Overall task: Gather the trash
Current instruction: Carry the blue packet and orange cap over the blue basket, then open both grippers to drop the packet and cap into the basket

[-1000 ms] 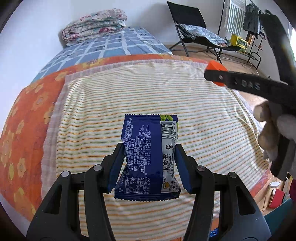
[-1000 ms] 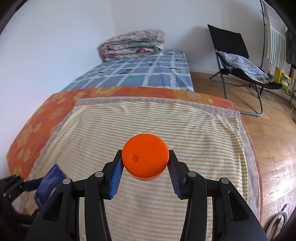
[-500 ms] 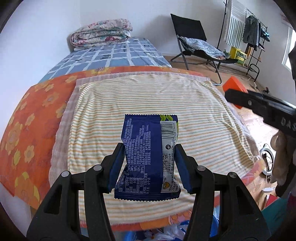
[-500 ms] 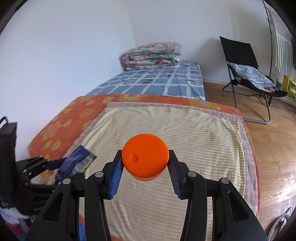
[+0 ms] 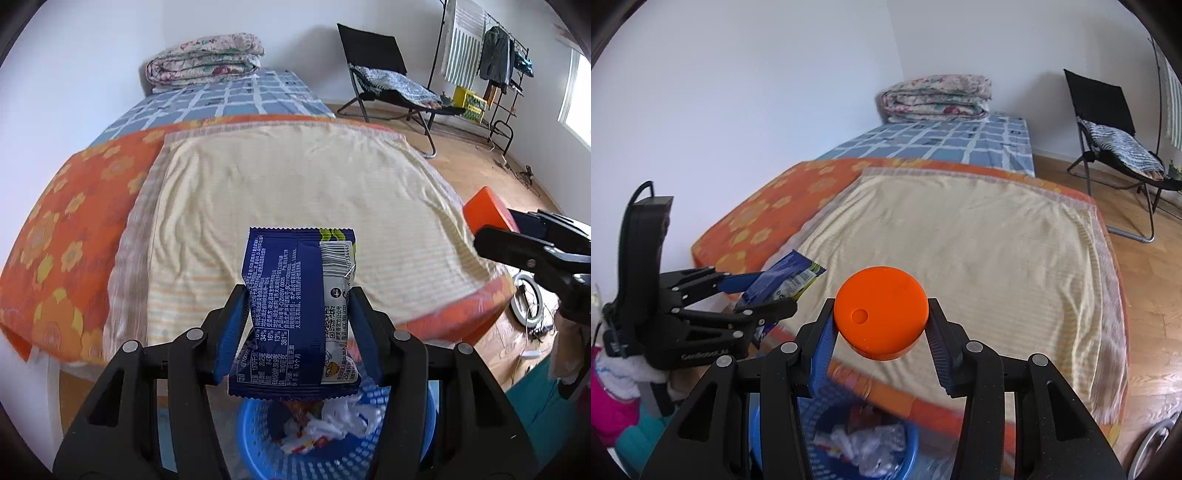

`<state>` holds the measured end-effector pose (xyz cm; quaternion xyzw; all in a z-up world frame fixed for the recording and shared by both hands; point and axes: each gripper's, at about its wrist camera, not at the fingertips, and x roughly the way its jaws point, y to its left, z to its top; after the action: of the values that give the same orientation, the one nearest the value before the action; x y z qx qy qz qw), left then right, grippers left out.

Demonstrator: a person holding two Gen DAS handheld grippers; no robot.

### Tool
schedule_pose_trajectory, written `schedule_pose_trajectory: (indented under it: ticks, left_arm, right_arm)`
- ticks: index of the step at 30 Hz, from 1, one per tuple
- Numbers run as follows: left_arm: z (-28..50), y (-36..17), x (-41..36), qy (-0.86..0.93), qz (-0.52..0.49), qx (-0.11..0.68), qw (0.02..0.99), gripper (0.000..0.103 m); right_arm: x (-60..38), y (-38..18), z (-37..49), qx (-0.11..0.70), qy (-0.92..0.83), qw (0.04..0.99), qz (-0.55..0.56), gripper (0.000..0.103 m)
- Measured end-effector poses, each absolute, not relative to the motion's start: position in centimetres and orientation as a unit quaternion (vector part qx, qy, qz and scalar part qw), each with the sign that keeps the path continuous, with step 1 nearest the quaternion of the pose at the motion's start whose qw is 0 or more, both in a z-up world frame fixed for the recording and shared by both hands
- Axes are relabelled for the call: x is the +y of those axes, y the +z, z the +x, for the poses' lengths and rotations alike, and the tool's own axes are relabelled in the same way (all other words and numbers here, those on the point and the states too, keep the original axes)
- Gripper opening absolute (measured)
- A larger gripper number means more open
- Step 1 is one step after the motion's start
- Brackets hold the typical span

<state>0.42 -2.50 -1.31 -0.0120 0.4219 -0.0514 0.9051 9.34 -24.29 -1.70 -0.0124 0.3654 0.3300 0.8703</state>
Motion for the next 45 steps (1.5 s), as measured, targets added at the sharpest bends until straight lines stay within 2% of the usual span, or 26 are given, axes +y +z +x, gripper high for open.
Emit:
schedule_pose_trajectory:
  ticks: [28, 45]
  left_arm:
    - [-7.0, -11.3, -3.7, -0.055, -0.018, 0.535, 0.843, 0.056]
    - [-7.1, -12.9, -4.2, -0.059, -0.012, 0.553, 0.831, 0.057]
  right_arm:
    - [-22.4, -10.2, 2.0, 0.472, 0.366, 0.800, -0.061, 0.045]
    - [-22.0, -12.5, 1.4, 0.505, 0.363, 0.779, -0.073, 0.045]
